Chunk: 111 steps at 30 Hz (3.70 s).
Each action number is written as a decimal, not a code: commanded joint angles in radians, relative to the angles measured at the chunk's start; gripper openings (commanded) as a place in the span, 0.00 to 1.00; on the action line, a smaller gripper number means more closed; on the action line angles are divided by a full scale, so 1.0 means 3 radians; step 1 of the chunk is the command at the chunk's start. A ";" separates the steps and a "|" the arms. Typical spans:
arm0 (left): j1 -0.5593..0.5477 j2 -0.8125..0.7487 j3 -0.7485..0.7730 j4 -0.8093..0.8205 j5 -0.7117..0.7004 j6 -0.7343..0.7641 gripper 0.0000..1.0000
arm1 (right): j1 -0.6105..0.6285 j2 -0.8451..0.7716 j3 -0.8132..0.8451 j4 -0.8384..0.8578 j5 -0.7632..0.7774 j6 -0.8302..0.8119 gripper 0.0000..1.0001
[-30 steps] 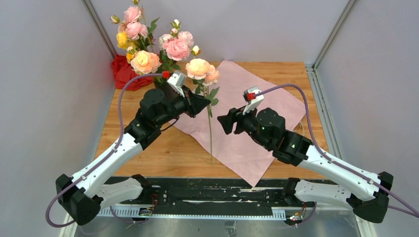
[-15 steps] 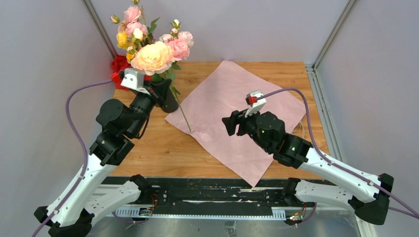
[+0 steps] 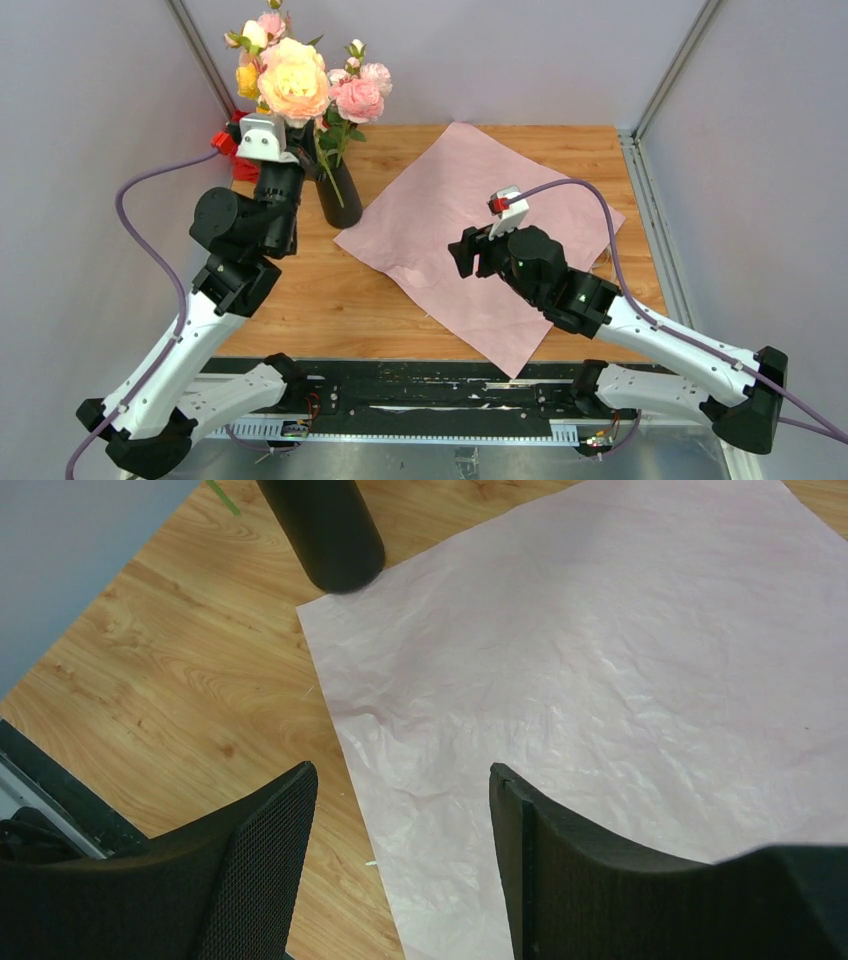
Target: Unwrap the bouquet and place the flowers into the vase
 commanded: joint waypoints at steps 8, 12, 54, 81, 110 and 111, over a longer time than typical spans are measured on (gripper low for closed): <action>0.0007 0.0458 0.0653 0.0388 -0.0121 0.0616 0.00 | -0.0160 -0.0078 -0.0114 0.0043 -0.0072 -0.0097 0.67; 0.0008 0.0557 0.0734 0.0439 -0.0160 0.0700 0.00 | -0.0185 -0.0051 -0.0115 0.0042 -0.0101 -0.0096 0.67; 0.0524 0.0613 0.0349 0.0944 0.0458 0.0299 0.00 | -0.0309 0.0069 -0.0185 0.0015 -0.0253 -0.0098 0.66; 0.0534 0.0944 0.0043 0.1167 0.0196 0.0261 0.00 | -0.0414 0.0215 -0.0261 0.0087 -0.0365 -0.0049 0.66; 0.0780 0.1193 -0.0588 0.1195 -0.0035 -0.0232 0.86 | -0.0548 0.0311 -0.0390 0.0161 -0.0513 0.0012 0.65; 0.0780 0.1178 -0.0589 0.1171 -0.0015 -0.0229 0.92 | -0.0551 0.0315 -0.0388 0.0166 -0.0516 0.0016 0.65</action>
